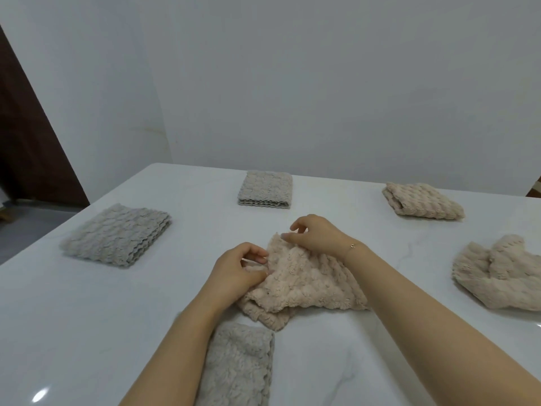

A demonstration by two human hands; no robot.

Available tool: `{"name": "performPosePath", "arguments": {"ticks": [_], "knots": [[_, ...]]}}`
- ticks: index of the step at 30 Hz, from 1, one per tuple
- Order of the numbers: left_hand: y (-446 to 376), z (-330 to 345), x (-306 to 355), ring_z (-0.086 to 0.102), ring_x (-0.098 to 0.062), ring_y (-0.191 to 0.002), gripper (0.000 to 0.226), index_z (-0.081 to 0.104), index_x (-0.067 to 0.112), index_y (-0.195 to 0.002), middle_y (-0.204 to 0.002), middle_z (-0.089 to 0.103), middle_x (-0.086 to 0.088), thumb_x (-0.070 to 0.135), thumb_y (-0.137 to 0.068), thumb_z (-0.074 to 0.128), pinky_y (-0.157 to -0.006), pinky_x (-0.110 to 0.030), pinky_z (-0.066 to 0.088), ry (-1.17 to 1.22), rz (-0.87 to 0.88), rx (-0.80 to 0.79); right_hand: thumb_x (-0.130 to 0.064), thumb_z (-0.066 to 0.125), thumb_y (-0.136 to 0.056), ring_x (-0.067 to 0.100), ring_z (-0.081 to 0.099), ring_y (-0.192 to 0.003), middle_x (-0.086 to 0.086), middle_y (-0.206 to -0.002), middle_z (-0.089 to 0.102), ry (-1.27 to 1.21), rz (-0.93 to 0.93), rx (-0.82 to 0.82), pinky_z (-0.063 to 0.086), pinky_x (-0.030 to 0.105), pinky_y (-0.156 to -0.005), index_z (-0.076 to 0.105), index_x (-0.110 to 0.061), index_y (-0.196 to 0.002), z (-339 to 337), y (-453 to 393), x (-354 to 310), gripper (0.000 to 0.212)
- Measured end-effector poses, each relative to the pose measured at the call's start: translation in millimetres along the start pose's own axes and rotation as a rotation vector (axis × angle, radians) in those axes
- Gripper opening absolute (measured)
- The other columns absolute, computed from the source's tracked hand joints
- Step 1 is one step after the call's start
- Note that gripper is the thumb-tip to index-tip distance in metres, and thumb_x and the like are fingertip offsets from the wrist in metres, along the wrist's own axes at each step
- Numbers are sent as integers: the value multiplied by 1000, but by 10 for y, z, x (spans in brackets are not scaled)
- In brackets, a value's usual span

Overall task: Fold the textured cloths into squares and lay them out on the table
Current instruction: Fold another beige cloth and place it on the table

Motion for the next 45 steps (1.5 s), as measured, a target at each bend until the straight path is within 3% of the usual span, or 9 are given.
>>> {"name": "performPosePath", "arguments": {"ticks": [5,9,14,19,28,32,36,42,45], "knots": [[-54,-87,-79,65,-12,-82,26,67,17,-92,-93,71,0,3,-72,78,-77,-25,54,110,-11,60,-33,71,-81,17,53,-87,0,-97,57,14,-91,-160,47,33,-84,64,-22,-107,196,-141,-188,29],[-92,-183,-129,66,-14,-84,28,65,19,-91,-94,71,3,4,-72,79,-80,-26,53,125,-13,137,-24,69,-85,10,50,-68,-3,-82,57,-98,-102,-161,43,22,-64,61,-13,-91,200,-148,-198,14],[-70,-294,-88,64,-7,-82,26,63,19,-92,-96,70,4,-1,-77,72,-74,-13,49,186,42,221,-21,66,-88,18,57,-69,6,-73,64,-496,-106,-19,44,29,-66,59,-9,-92,-113,-14,-145,14],[42,-354,234,63,-1,-83,21,64,23,-97,-92,69,6,8,-84,69,-76,-14,50,254,204,266,-15,70,-84,12,62,-71,8,-71,63,-738,-131,93,49,16,-72,59,-9,-92,-737,302,-119,15],[58,-222,1001,61,-13,-69,19,71,13,-85,-77,69,-4,32,-81,72,-63,-22,46,-17,277,-56,-14,72,-80,5,68,-78,-2,-78,73,-770,-164,301,51,11,-76,69,-10,-96,-1840,823,13,17],[-126,-429,1410,44,-12,-62,40,61,-6,-84,-68,50,-5,34,-86,67,-59,-22,36,-170,336,-34,-7,70,-82,1,66,-67,-9,-66,70,-803,-161,418,50,10,-67,62,-13,-85,-2237,939,130,10],[-293,-620,1811,50,-1,-58,25,65,11,-77,-59,56,13,32,-90,63,-59,-15,39,-233,369,17,-6,71,-81,0,65,-62,-7,-66,68,-836,-158,533,49,11,-62,60,-12,-84,-2597,1008,239,14],[-559,-863,2347,59,-18,-76,21,68,9,-84,-81,68,-9,29,-89,63,-74,-32,46,-274,446,164,-9,71,-83,-2,63,-58,3,-72,63,-828,-155,671,51,11,-63,58,-11,-81,-3032,1034,330,13],[-615,-900,2570,56,-16,-73,21,68,7,-84,-77,66,-6,27,-90,63,-69,-27,43,-216,480,235,-9,70,-84,2,63,-61,3,-75,65,-871,-172,730,52,15,-65,59,-12,-80,-3199,1051,360,12]]}}
Point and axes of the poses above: each hand's wrist, its own y-axis away from the middle knuckle, its own z-axis out of the palm, x = y × z, the point moved 8 cm from there along -y, towards the middle knuckle
